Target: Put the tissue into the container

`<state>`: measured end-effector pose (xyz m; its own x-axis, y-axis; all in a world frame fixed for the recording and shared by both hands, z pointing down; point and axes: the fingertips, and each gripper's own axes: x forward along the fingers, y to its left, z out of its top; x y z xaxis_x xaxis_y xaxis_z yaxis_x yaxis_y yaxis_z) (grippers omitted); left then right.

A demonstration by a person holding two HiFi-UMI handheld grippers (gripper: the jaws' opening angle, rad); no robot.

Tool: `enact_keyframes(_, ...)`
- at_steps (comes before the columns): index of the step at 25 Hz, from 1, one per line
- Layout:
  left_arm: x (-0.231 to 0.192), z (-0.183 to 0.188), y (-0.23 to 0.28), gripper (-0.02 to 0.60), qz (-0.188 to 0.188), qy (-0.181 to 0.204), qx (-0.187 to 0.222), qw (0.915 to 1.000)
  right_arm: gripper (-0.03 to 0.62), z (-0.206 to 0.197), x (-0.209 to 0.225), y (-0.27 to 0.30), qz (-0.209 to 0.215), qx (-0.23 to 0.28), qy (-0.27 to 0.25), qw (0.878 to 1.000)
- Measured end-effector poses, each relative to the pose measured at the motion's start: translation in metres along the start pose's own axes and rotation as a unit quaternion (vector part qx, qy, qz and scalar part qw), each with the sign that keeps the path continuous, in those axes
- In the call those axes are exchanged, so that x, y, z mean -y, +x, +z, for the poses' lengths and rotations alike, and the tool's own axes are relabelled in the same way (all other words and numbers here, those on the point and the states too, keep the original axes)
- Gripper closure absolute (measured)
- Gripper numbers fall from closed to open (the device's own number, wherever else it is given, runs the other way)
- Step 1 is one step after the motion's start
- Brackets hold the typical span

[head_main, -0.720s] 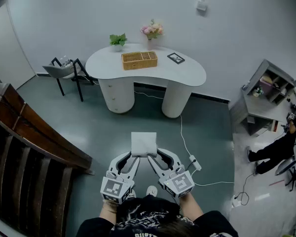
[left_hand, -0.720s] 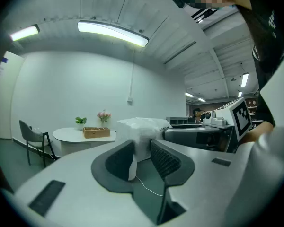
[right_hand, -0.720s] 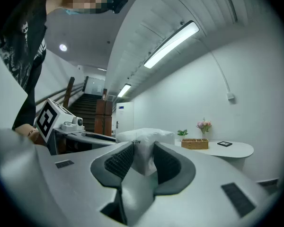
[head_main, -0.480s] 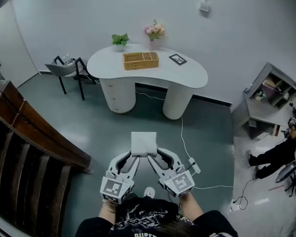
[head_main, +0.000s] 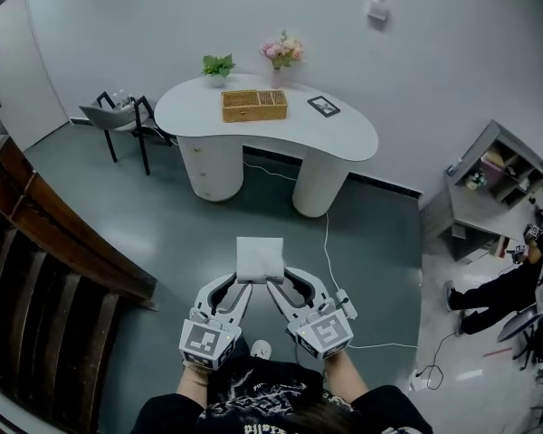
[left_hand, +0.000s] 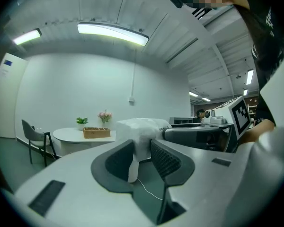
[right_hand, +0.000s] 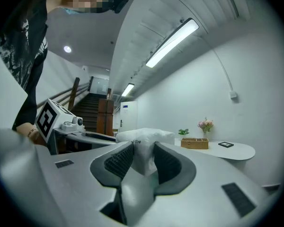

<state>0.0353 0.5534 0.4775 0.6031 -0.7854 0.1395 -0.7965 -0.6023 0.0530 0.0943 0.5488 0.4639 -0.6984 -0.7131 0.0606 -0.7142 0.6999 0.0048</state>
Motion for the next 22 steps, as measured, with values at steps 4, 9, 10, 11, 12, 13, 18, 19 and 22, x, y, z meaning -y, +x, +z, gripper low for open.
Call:
enact_keyframes(4,-0.005,-0.005,0.005,0.449,-0.004,0.001,-0.003,1.0,0.436,-0.003,0.003,0.006,0.0,-0.003,-0.01,1.0)
enact_keyframes(9,-0.014,-0.006,0.018,0.45,-0.002,0.01,-0.01,0.9999,0.436,-0.008,0.014,0.017,-0.003,-0.003,-0.009,1.0)
enact_keyframes(10,-0.019,-0.006,0.02,0.449,-0.002,0.014,-0.013,0.9998,0.436,-0.008,0.016,0.022,-0.003,-0.002,-0.008,1.0)
enact_keyframes(11,-0.023,-0.007,0.023,0.45,-0.003,0.018,-0.015,0.9997,0.436,-0.01,0.018,0.027,-0.002,-0.001,-0.006,1.0)
enact_keyframes(12,-0.028,-0.008,0.026,0.45,-0.002,0.02,-0.019,0.9996,0.436,-0.011,0.02,0.032,-0.001,-0.003,-0.002,1.0)
enact_keyframes(13,-0.033,-0.008,0.029,0.451,-0.002,0.021,-0.022,0.9995,0.436,-0.013,0.023,0.038,0.001,-0.006,0.002,1.0)
enact_keyframes(18,-0.065,-0.005,0.05,0.451,-0.008,0.014,-0.024,0.9996,0.436,-0.012,0.04,0.073,0.007,-0.019,0.002,1.0)
enact_keyframes(19,-0.073,-0.003,0.055,0.451,-0.009,0.013,-0.023,0.9996,0.436,-0.011,0.044,0.082,0.007,-0.017,0.001,1.0)
enact_keyframes(22,-0.1,0.003,0.072,0.451,-0.016,0.013,-0.019,0.9996,0.436,-0.006,0.056,0.11,0.001,-0.015,-0.001,1.0)
